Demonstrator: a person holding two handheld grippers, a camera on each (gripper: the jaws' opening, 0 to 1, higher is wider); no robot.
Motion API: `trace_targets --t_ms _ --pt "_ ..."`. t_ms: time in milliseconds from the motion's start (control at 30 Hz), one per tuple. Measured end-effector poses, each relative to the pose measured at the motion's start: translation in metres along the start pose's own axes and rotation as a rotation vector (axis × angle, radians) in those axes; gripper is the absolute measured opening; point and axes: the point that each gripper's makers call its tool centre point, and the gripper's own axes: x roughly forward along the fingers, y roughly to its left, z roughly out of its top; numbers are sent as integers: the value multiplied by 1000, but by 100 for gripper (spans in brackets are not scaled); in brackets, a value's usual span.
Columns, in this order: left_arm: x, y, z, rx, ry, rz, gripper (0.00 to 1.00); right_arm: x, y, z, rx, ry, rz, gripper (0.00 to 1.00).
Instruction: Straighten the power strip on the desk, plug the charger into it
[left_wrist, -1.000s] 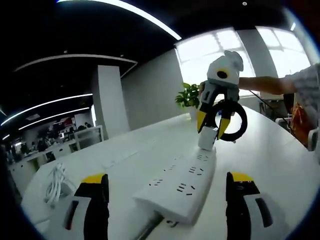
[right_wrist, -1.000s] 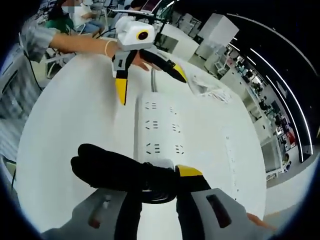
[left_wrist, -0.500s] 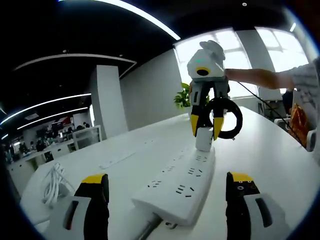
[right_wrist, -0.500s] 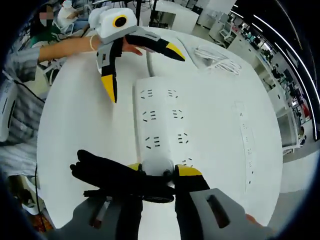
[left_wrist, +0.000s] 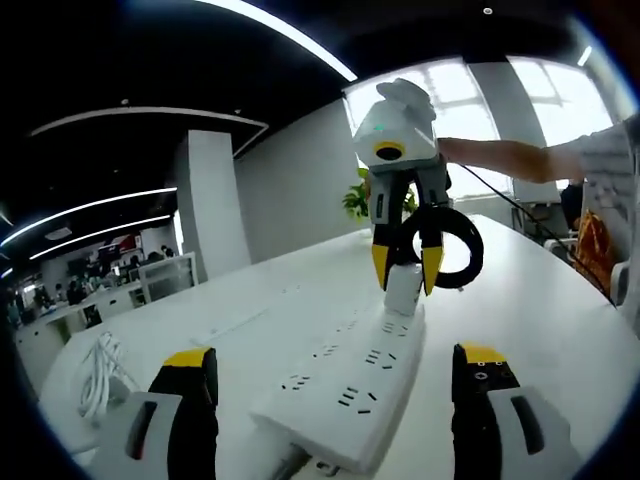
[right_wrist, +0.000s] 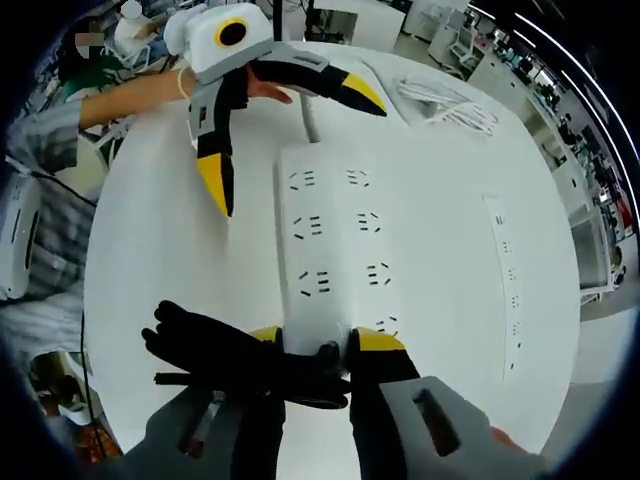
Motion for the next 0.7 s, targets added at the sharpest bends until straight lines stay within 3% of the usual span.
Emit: trace_targets --t_ms 133,300,500,700 --pt "1 -2 -2 -6 3 0 99 -1 -6 -2 32 1 47 21" --pt "2 -3 -8 -4 16 -3 99 2 -9 -2 51 -57 65 22" --pt "1 -3 -8 -18 9 5 99 2 -4 -3 57 -131 40 23" --pt "-2 -4 -9 -20 22 18 99 2 -4 -2 39 -140 5 24"
